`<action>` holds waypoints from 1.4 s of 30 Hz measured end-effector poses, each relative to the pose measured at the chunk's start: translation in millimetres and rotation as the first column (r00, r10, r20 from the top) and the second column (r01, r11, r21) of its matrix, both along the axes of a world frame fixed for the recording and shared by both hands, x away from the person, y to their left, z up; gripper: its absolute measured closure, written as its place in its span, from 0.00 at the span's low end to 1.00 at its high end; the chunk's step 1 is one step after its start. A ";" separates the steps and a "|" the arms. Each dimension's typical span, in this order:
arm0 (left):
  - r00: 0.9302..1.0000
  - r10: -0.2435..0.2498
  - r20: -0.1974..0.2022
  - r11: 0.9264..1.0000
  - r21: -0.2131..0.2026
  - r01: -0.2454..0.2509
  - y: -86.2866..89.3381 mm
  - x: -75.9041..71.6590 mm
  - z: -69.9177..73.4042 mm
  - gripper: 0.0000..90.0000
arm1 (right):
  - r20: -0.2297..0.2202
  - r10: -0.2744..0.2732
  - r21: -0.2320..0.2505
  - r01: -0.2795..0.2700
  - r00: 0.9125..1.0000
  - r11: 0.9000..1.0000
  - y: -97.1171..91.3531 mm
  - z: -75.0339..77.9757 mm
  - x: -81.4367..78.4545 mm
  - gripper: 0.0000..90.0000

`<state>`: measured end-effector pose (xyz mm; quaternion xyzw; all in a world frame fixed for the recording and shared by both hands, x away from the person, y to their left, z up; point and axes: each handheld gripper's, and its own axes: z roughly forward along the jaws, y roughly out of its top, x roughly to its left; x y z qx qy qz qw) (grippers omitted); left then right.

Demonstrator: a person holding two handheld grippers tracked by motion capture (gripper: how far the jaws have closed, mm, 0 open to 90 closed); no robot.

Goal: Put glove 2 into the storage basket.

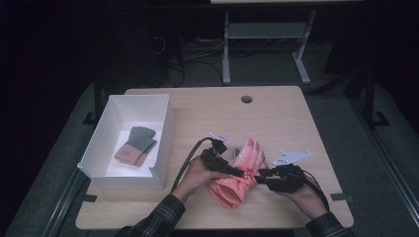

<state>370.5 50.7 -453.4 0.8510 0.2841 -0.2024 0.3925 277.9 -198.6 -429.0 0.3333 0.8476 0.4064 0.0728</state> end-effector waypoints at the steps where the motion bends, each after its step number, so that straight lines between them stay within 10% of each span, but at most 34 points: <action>1: 1.000 0.004 0.000 1.000 -0.003 -0.004 -0.2 -0.4 0.6 0.65 | 0.009 -0.010 0.007 0.010 1.000 1.000 -3.5 1.6 -1.2 0.68; 14: 0.998 0.051 0.034 0.998 -0.034 -0.050 16.6 -2.4 35.7 0.65 | 0.020 -0.173 0.055 0.172 0.985 0.984 -44.2 -5.5 -10.4 0.16; 30: 0.988 0.120 0.096 0.993 0.000 -0.121 57.8 -0.5 107.8 0.65 | 0.045 -0.203 -0.014 0.203 0.978 0.979 -44.2 -28.3 -14.1 0.12; 42: 0.960 0.217 0.174 0.974 0.022 -0.224 102.6 -2.6 157.5 0.65 | 0.043 -0.213 -0.008 0.213 0.976 0.977 -46.6 -31.0 -13.9 0.12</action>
